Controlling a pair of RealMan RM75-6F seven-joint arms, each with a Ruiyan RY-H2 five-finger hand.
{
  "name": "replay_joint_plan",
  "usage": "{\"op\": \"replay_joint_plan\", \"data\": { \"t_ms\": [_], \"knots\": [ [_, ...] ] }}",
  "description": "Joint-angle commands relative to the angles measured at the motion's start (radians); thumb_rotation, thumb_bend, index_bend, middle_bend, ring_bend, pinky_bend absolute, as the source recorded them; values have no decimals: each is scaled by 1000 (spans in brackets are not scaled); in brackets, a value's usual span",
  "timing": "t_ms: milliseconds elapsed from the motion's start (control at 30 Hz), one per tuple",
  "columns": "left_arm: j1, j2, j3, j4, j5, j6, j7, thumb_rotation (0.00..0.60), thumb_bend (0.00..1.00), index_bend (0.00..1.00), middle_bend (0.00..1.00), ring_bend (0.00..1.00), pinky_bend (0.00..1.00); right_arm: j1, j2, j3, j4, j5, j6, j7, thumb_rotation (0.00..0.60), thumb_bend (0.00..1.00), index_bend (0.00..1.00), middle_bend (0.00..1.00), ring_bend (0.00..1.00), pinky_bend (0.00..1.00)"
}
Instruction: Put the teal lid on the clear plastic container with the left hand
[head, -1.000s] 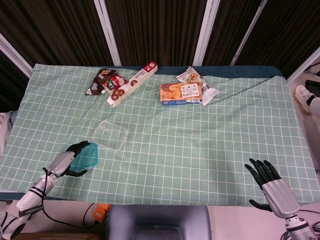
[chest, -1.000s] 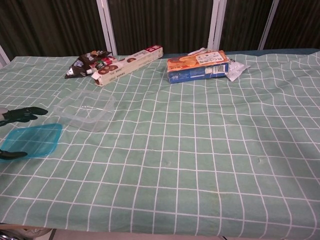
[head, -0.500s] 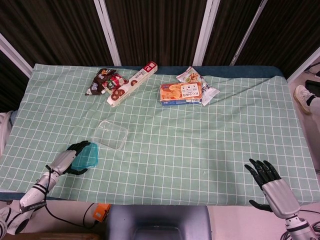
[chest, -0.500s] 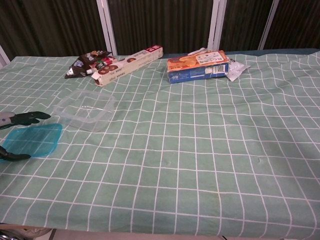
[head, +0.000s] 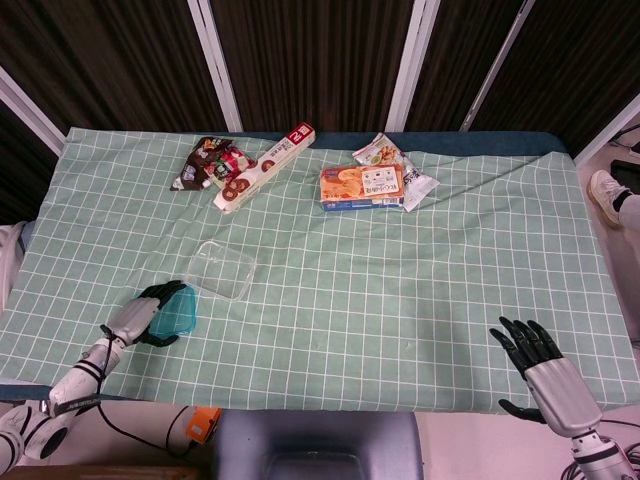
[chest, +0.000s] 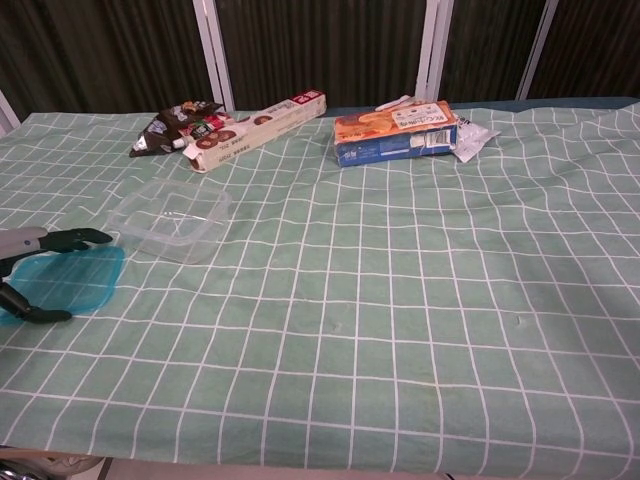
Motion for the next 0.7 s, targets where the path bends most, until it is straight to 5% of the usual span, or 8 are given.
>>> {"op": "replay_joint_plan", "data": {
  "t_ms": [33,333,700],
  "knots": [
    [-5,1,0,-5,-8,-15,14,600,232,0,0,0,0,0,0,1,0,1,1,1,600,186,39,109,0,0],
    [-11,8,1,-22,-41,-59,81,600,233,0,4,0,20,0,1,0,1,0,2,4,600,185,39,109,0,0],
    [0,14,-16,-50,-93,-74,175,600,227,0,252,361,510,0,0,0,0,-1,1,1,600,186,39,109,0,0]
  ]
}}
